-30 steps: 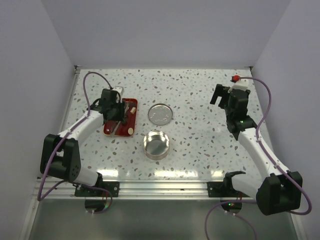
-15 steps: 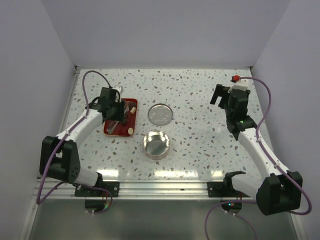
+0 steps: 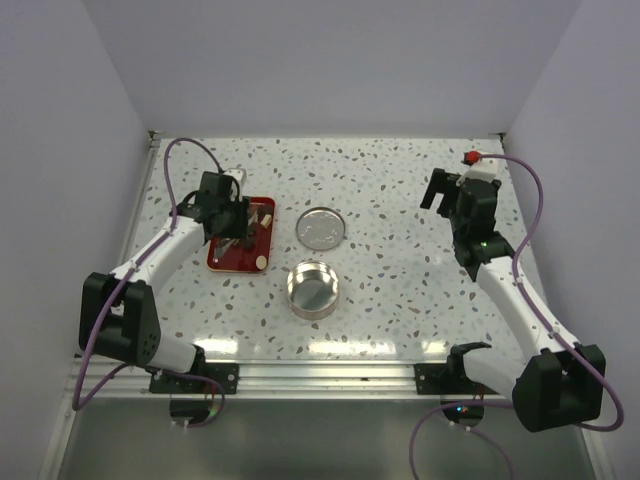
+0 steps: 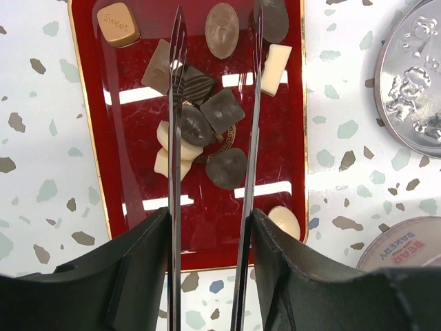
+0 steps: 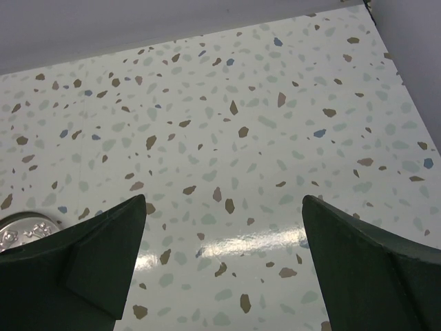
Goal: Pack the chocolate
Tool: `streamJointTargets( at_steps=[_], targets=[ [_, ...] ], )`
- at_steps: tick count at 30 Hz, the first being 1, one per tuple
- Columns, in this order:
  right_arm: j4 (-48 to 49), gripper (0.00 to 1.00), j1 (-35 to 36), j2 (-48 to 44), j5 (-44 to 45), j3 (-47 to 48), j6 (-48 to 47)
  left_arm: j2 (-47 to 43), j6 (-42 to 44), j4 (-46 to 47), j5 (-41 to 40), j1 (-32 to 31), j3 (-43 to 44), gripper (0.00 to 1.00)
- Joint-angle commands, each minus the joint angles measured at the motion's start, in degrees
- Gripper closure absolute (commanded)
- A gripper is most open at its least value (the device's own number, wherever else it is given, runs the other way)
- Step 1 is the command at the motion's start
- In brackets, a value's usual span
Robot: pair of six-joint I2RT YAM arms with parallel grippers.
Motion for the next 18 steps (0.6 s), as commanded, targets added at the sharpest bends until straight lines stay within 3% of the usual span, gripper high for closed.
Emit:
streamJointTargets(
  at_steps=[1, 13, 18],
  targets=[
    [0.23, 0.01, -0.22, -1.59, 0.06, -0.44, 0.25, 0.34, 1.14, 2.10, -0.25, -0.32, 1.57, 0.47],
    [0.14, 0.01, -0.22, -1.32, 0.59, -0.35, -0.02, 4.38, 1.76, 4.39, 0.28, -0.32, 3.51, 0.48],
    [0.14, 0.01, -0.14, -1.06, 0.58, -0.35, -0.02, 5.00, 1.94, 3.86, 0.10, -0.32, 4.82, 0.55]
  ],
)
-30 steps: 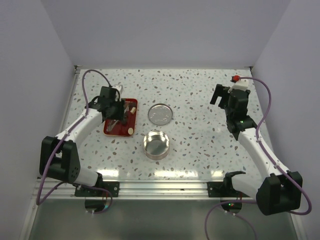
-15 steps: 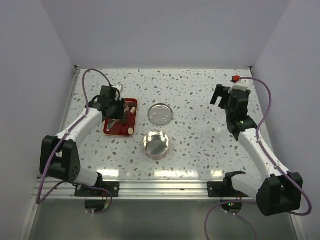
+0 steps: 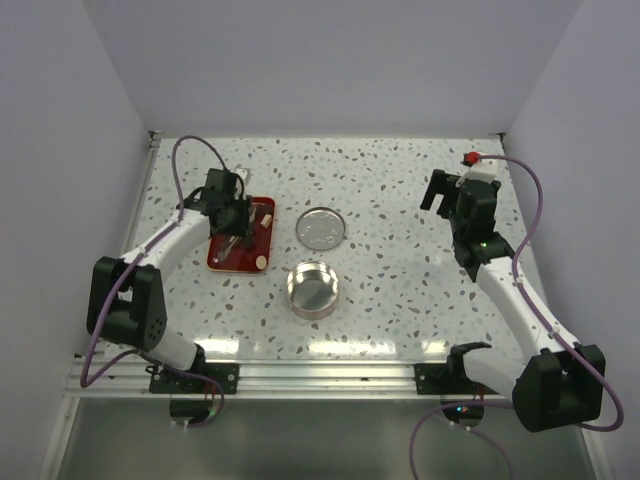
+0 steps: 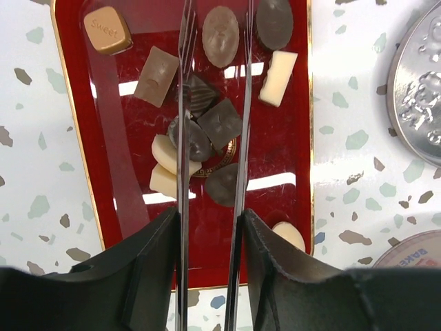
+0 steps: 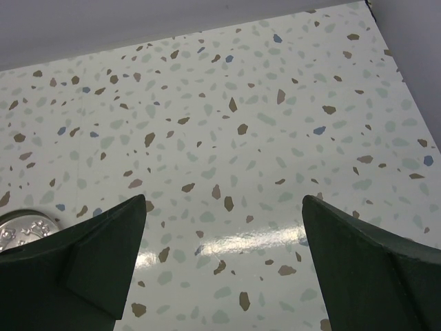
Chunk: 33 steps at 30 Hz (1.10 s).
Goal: Pack the chocolate
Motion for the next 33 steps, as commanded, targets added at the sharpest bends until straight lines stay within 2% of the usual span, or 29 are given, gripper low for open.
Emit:
streamJointTargets(
  at_steps=[1, 4, 8, 18, 24, 33],
  targets=[
    [0.28, 0.01, -0.22, -0.84, 0.71, 0.00, 0.01, -0.40, 1.26, 2.77, -0.05, -0.32, 3.12, 0.57],
    [0.36, 0.01, -0.22, -0.93, 0.63, 0.00, 0.01, -1.80, 1.43, 2.68, -0.31, -0.32, 3.12, 0.63],
    [0.28, 0.01, -0.22, -0.93, 0.54, 0.00, 0.09, -3.21, 1.52, 2.07, -0.40, -0.32, 3.12, 0.65],
    [0.36, 0.01, -0.22, -0.84, 0.37, 0.17, 0.27, -7.26, 2.40, 0.40, 1.09, -0.32, 2.51, 0.68],
    [0.54, 0.01, -0.22, -0.14, 0.28, 0.43, 0.53, -9.89, 2.93, 0.22, 5.74, -0.59, 1.19, 0.68],
    [0.28, 0.01, -0.22, 1.62, 0.01, 2.37, 0.80, -14.90, 5.12, -2.24, 8.65, -5.33, -0.92, 0.68]
  ],
)
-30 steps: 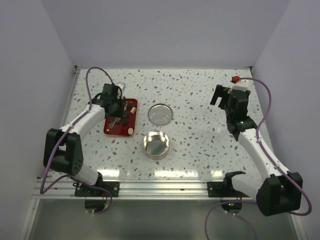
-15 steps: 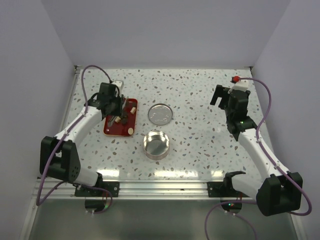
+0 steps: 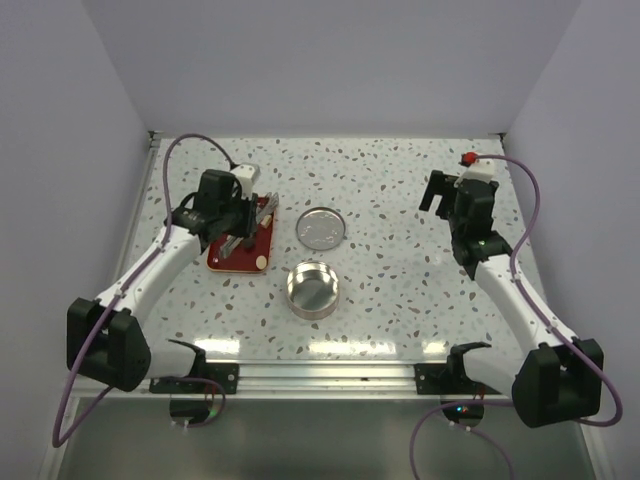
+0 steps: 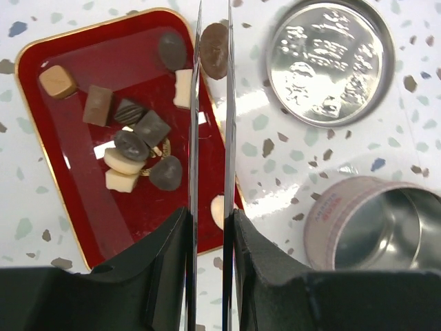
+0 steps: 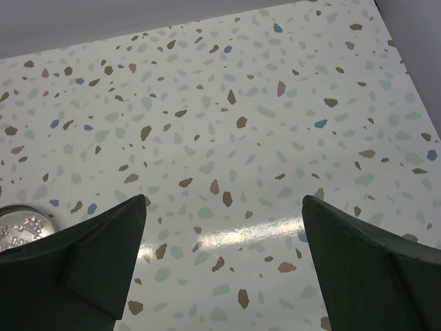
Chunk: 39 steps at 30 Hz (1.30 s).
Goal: Pack the chocolate
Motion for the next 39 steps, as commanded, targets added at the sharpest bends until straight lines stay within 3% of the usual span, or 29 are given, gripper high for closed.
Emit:
streamJointTargets(
  at_steps=[1, 8, 15, 32, 39],
  targets=[
    [0.19, 0.01, -0.22, 0.68, -0.05, 2.59, 0.93, -4.21, 2.33, -1.49, 2.83, -2.57, -0.57, 0.68],
    [0.19, 0.01, -0.14, 2.17, 0.74, 4.08, 0.32, -10.63, 2.16, -2.55, 8.37, -5.13, -3.56, 0.68],
    [0.27, 0.01, -0.22, 4.37, 0.74, 5.14, 0.66, -15.82, -1.09, -4.40, 8.73, -9.26, -6.99, 0.69],
    [0.36, 0.01, -0.14, 7.18, 0.83, 5.31, 0.84, -22.76, -18.22, -11.96, 3.11, -23.76, -10.86, 0.71],
    [0.36, 0.01, -0.22, 9.29, 0.30, 6.19, 1.02, -22.94, -21.22, -15.83, -0.67, -27.63, -10.16, 0.69]
  ],
)
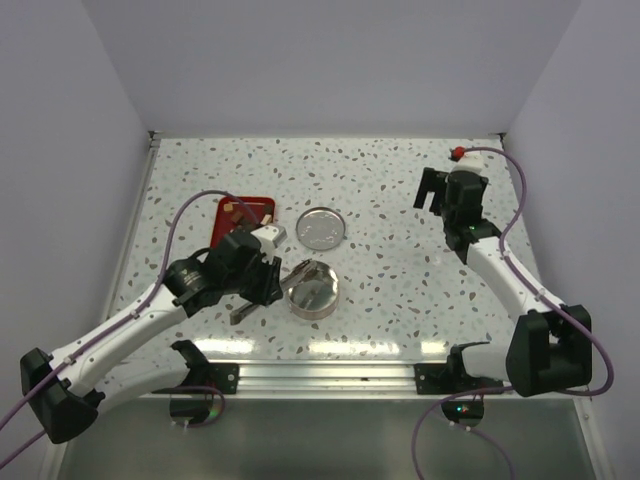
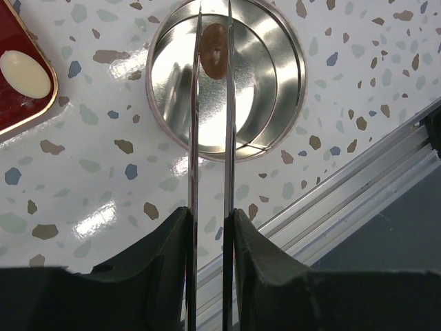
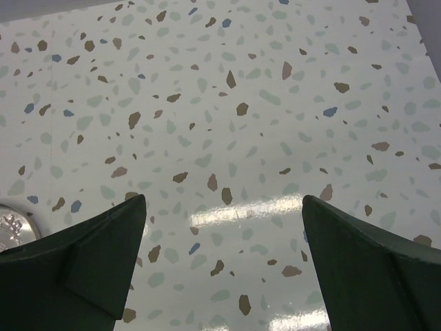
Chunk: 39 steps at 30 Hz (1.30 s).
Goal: Pack the chocolate
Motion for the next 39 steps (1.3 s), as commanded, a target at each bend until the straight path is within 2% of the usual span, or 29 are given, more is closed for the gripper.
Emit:
streamJointTargets(
  at_steps=[1, 5, 7, 13, 17, 28, 31, 35, 39],
  targets=[
    [0.60, 0.01, -0.22, 0.81, 0.30, 2.91, 0.97, -1.24, -3.35, -1.73, -3.06, -1.95, 0.88, 0.69],
    [0.69, 0.01, -0.22, 1.25, 0.12, 3.00, 1.32, -0.89, -3.26, -2.17, -4.12, -2.22, 1.59, 0.54],
    [0.69, 0.01, -0.22, 1.34, 0.04, 3.00, 1.32, -0.54, -3.35, -2.00, -5.51, -2.22, 1.67, 0.51],
    [0.25, 0.01, -0.22, 0.73, 0.65, 3.18, 0.53, -0.10, -3.26, -1.38, -6.75, -2.30, 2.38, 0.51],
    [0.16, 0.01, -0.22, 0.38, 0.91, 2.91, 0.27, -0.27, -3.96, -0.86, -11.23, -2.22, 5.00, 0.54],
    [0.16, 0.01, -0.22, -0.33, 1.00, 3.18, -0.43, 5.70, -2.73, 4.51, -16.94, -2.04, 10.55, 0.55],
    [0.16, 0.01, -0.22, -0.50, 1.00, 2.83, -0.26, 6.23, -3.26, 2.32, -20.28, 1.20, 10.20, 0.55],
    [0.16, 0.01, -0.31, -0.50, 0.13, 2.21, 0.18, 1.94, -3.17, 5.28, -19.50, 10.59, 5.99, 0.55],
    [0.16, 0.01, -0.22, 0.11, -1.10, 3.52, 0.10, 2.62, -4.31, 5.04, -22.31, 13.86, 5.37, 0.55]
  ],
)
